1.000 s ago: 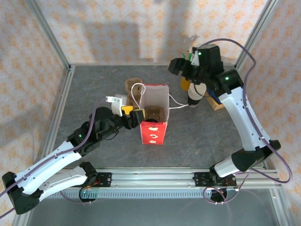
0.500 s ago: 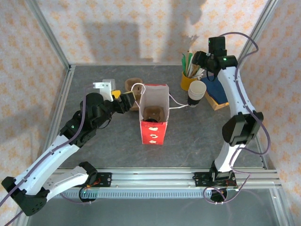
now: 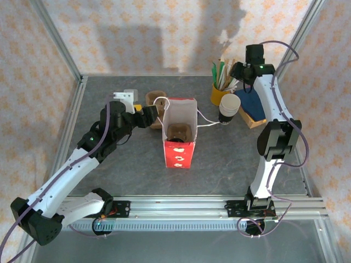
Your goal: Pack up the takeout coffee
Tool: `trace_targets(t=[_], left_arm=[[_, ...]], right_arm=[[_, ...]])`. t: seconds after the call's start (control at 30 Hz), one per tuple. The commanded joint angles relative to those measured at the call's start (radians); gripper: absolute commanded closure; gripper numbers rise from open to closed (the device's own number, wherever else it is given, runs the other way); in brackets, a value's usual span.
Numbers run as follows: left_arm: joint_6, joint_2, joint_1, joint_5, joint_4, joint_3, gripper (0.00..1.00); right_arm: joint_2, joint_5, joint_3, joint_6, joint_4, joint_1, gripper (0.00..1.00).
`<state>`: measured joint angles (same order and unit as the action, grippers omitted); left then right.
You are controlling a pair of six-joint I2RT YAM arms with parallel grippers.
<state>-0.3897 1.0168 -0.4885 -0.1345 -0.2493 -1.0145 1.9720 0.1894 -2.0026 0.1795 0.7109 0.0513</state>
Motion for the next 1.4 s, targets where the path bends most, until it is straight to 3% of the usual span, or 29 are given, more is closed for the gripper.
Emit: trace_targets(t=[0.0, 0.47, 0.9, 1.37], left_arm=[[0.023, 0.005, 0.014, -0.039, 0.041, -0.001, 0.25], [0.014, 0.019, 0.027, -0.068, 0.067, 0.014, 0.25], [0.007, 0.016, 0.029, -0.076, 0.076, 0.031, 0.25], [-0.005, -0.003, 0.030, -0.083, 0.079, 0.050, 0.25]], right_arm=[[0.043, 0.001, -0.068, -0.048, -0.033, -0.005, 0.51], [0.235, -0.013, -0.338, -0.111, -0.004, -0.025, 0.54], [0.264, 0.054, -0.337, -0.121, -0.010, -0.027, 0.66], [0.274, 0.078, -0.329, -0.122, 0.002, -0.027, 0.71]])
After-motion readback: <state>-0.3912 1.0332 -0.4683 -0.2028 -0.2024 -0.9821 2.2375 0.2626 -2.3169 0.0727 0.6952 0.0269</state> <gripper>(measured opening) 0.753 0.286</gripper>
